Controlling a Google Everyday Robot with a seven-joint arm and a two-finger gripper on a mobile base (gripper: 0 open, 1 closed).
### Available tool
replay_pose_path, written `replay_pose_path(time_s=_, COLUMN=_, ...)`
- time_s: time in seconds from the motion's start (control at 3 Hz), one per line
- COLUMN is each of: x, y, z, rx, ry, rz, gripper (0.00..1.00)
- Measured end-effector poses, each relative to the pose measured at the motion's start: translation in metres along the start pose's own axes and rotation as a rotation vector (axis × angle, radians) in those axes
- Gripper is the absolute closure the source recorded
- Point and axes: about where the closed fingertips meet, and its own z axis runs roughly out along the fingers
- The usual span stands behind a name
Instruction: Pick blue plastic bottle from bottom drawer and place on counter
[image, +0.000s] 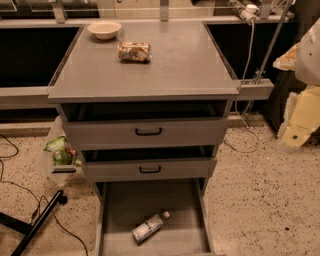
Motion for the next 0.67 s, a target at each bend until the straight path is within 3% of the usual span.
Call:
replay_pose_path(time_s=0.33, x=0.0, y=0.0, z=0.0, rx=0.0, ry=0.0, rz=0.0, gripper=0.0)
replay_pose_path(time_s=0.67, x=0.001, y=0.01, z=0.018, rx=-0.038, ry=0.004, rz=-0.021, gripper=0.0)
